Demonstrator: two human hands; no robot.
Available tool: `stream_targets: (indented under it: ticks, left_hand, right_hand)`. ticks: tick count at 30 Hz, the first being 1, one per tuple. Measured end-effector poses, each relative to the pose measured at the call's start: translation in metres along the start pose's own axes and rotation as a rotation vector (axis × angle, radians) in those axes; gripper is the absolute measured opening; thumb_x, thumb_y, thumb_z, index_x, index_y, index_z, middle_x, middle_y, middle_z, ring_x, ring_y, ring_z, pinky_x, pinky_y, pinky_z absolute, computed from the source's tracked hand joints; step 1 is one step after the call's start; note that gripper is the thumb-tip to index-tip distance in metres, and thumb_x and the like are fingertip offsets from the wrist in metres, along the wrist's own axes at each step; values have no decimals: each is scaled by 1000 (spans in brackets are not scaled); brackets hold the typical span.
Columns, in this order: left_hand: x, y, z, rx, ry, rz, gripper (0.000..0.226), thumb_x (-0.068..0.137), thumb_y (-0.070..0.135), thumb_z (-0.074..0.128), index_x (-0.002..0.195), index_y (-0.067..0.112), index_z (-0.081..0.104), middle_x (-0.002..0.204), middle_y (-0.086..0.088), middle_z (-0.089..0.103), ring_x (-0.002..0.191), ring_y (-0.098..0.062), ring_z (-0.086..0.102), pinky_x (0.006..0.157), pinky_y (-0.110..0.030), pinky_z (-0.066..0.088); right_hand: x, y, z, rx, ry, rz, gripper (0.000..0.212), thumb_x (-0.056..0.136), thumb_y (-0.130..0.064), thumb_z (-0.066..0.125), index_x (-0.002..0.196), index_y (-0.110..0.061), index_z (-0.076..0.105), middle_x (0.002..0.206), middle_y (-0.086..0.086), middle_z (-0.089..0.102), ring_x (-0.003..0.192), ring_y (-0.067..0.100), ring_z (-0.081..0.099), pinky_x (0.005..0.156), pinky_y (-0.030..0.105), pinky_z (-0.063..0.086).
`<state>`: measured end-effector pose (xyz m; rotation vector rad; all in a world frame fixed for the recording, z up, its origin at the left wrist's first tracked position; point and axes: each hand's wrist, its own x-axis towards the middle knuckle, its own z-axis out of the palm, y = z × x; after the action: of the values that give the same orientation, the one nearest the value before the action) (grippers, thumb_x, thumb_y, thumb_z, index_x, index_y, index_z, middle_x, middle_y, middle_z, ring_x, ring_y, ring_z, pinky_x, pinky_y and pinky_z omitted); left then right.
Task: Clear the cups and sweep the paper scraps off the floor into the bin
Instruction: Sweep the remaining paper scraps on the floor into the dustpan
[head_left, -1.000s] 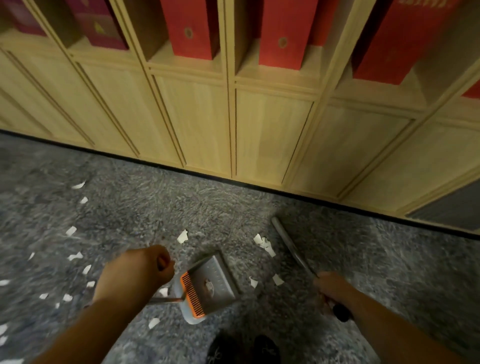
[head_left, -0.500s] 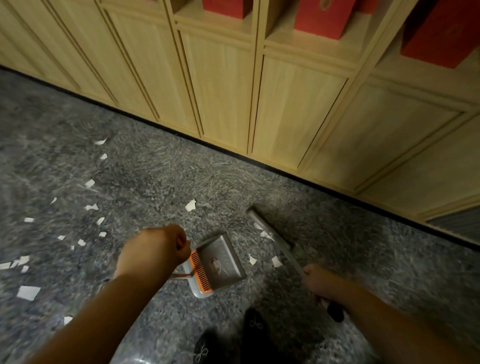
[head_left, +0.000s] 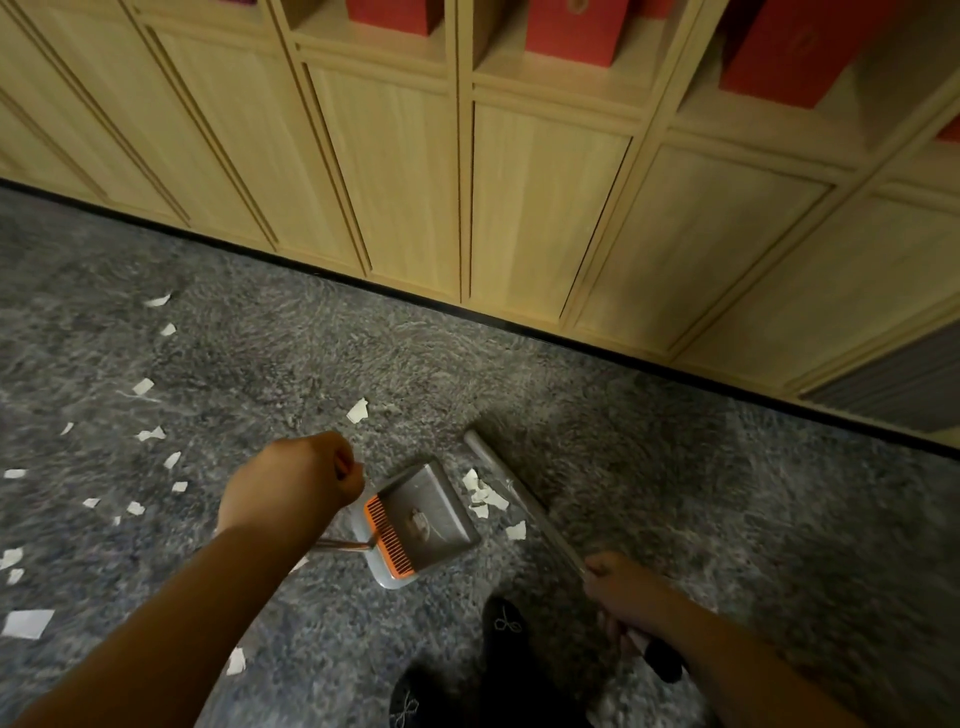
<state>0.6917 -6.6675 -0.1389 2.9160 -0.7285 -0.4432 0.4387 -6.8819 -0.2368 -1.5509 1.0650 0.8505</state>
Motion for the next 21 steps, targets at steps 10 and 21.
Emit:
stream_targets:
  ticks: [10, 21]
  left_hand:
    - [-5, -10, -4, 104, -60, 88, 15, 88, 46, 64, 95, 32, 68, 79, 4, 61, 74, -20, 61, 60, -25, 43]
    - [-12, -21, 14, 117, -12, 132, 19, 89, 46, 60, 96, 30, 67, 84, 1, 67, 78, -24, 65, 58, -26, 39]
  right_hand:
    - [-2, 10, 11, 152, 92, 106, 21, 99, -9, 37, 113, 1, 49, 61, 13, 51, 42, 18, 44, 42, 25, 37]
    - [16, -17, 95, 122, -14, 91, 18, 97, -7, 36, 81, -7, 44, 50, 9, 50, 37, 16, 45, 40, 25, 41]
